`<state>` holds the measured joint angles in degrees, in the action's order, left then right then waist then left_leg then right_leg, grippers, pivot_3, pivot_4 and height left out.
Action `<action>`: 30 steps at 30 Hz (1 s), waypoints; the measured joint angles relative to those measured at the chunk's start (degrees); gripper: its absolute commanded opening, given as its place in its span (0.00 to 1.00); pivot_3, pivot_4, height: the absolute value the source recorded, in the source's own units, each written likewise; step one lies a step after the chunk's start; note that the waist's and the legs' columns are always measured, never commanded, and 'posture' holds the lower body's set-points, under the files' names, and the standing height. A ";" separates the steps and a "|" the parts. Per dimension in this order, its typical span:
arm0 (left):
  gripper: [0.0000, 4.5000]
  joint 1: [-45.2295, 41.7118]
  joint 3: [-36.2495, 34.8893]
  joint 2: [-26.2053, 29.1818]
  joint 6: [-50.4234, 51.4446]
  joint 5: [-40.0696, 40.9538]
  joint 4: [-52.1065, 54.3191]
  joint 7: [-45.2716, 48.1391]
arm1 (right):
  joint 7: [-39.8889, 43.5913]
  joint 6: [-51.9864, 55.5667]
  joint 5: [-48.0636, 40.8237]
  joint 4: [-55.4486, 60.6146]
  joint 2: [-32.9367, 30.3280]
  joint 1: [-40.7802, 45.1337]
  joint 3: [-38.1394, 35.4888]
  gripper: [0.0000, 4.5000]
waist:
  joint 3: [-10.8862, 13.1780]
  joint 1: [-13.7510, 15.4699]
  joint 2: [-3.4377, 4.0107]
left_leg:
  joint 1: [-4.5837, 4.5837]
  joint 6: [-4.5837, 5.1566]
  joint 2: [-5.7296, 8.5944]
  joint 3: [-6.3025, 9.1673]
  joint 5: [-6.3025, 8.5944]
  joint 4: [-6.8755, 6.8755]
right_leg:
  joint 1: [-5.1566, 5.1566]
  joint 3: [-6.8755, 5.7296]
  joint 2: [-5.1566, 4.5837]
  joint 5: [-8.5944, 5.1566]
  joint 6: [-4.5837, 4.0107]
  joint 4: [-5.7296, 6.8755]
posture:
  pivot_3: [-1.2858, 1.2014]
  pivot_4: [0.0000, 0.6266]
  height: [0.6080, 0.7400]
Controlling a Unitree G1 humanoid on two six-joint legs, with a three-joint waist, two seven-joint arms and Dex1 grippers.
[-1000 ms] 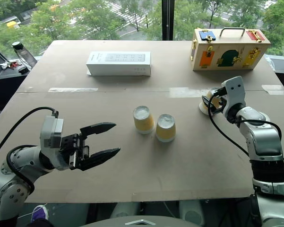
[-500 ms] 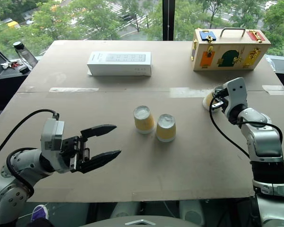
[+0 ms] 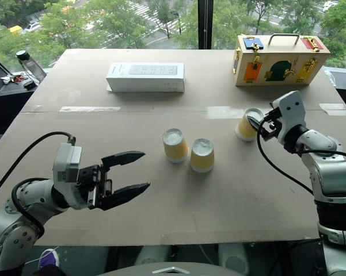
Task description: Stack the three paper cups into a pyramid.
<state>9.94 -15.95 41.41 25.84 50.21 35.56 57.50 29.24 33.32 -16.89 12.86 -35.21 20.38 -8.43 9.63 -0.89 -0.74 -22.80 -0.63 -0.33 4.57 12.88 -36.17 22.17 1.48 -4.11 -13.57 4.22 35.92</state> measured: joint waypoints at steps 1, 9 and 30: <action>1.00 0.00 0.13 0.00 0.00 0.00 0.00 -0.11 | -0.39 0.84 -0.25 -0.57 0.37 0.52 -0.12 0.99 | 0.00 0.00 0.00 | 0.00 0.00 0.00 0.00 0.00 0.00 | 0.00 0.00 0.00 0.00 0.00 0.00 | 0.52 0.24 1.00; 1.00 0.80 0.29 -0.07 -0.06 -0.01 0.00 -0.26 | -3.43 4.33 -2.22 -8.30 6.40 4.14 -0.59 0.99 | 0.01 -0.08 0.02 | 0.00 0.00 0.00 -0.03 0.00 0.00 | 0.01 0.03 0.00 0.00 0.00 0.00 | 0.52 0.24 1.00; 1.00 6.41 -6.97 -7.67 -10.04 -2.54 -6.95 0.71 | 6.74 16.21 -20.50 9.88 3.32 14.52 0.70 0.50 | 0.13 -0.94 0.21 | -0.01 0.00 -0.10 0.03 0.00 0.16 | 0.12 -0.02 0.08 -0.01 -0.02 0.01 | 0.52 0.24 1.00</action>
<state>16.34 -22.92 33.74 15.81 47.67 28.60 58.21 35.98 49.53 -37.40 22.74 -31.90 34.90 -7.73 9.75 -1.83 -0.53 -22.81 -0.63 -0.43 4.60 12.88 -36.01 22.29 1.47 -4.02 -13.58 4.20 35.93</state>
